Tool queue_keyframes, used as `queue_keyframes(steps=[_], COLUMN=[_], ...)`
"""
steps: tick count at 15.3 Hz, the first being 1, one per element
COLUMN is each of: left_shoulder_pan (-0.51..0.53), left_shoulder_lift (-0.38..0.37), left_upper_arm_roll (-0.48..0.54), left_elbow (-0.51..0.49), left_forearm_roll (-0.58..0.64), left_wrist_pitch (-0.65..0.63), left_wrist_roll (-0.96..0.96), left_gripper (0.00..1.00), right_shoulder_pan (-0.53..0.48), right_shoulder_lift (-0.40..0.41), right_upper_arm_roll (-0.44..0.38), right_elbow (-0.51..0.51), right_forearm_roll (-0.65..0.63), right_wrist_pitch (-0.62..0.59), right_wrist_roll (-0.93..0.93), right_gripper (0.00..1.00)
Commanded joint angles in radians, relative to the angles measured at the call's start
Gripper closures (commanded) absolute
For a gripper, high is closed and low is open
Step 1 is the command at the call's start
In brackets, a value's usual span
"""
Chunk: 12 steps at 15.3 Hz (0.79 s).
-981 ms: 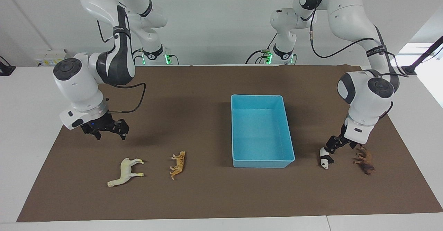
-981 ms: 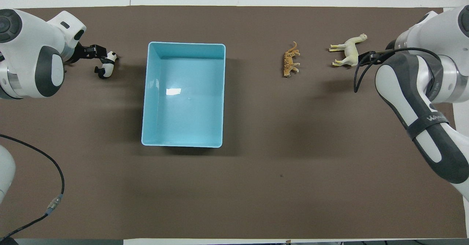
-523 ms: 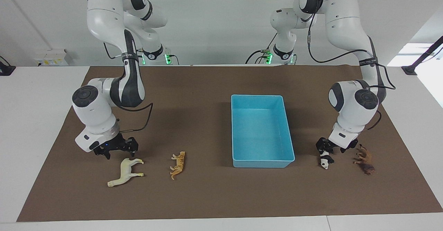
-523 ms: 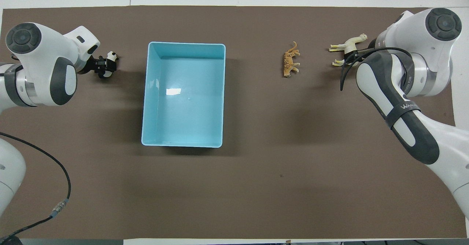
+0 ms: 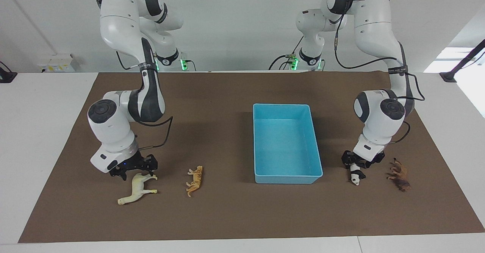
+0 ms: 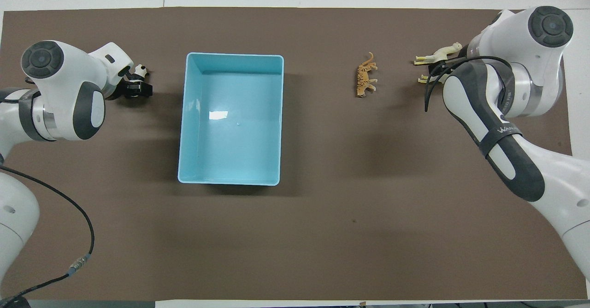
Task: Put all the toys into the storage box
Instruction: 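Lift the panda toward the box while the right gripper grasps the horse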
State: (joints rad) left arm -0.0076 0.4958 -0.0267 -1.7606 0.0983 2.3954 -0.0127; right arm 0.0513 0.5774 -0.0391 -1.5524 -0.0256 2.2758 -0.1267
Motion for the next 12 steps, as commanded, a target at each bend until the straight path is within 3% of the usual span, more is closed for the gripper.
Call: queue_keyframes(steps=[1, 3, 7, 10, 12], left_shoulder_pan=[-0.003, 0.003, -0.008, -0.061, -0.144], left_shoulder_lift=[-0.016, -0.016, -0.025, -0.152, -0.177], left_upper_arm_roll=[0.007, 0.007, 0.001, -0.013, -0.013], left_elbow=[-0.005, 0.019, 0.249, 0.264, 0.256], left_forearm_roll=[-0.023, -0.028, -0.077, -0.109, -0.132], left_wrist_pitch=[-0.008, -0.05, -0.384, -0.556, -0.601], left_wrist_roll=[-0.018, -0.018, -0.07, -0.219, -0.335], left_gripper=[0.81, 0.93, 0.93, 0.92, 0.91], right_shoulder_pan=[-0.016, -0.018, -0.016, -0.014, -0.014], right_shoulder_lift=[0.064, 0.073, 0.075, 0.075, 0.075], right_upper_arm_roll=[0.004, 0.004, 0.004, 0.004, 0.004], right_elbow=[0.075, 0.078, 0.052, 0.037, 0.0], right_forearm_roll=[-0.014, -0.013, -0.01, -0.008, -0.008], right_wrist_pitch=[0.001, 0.007, 0.053, 0.06, 0.105], right_wrist_roll=[-0.027, -0.033, -0.036, -0.056, -0.06], right_gripper=[0.0, 0.0, 0.0, 0.0, 0.0])
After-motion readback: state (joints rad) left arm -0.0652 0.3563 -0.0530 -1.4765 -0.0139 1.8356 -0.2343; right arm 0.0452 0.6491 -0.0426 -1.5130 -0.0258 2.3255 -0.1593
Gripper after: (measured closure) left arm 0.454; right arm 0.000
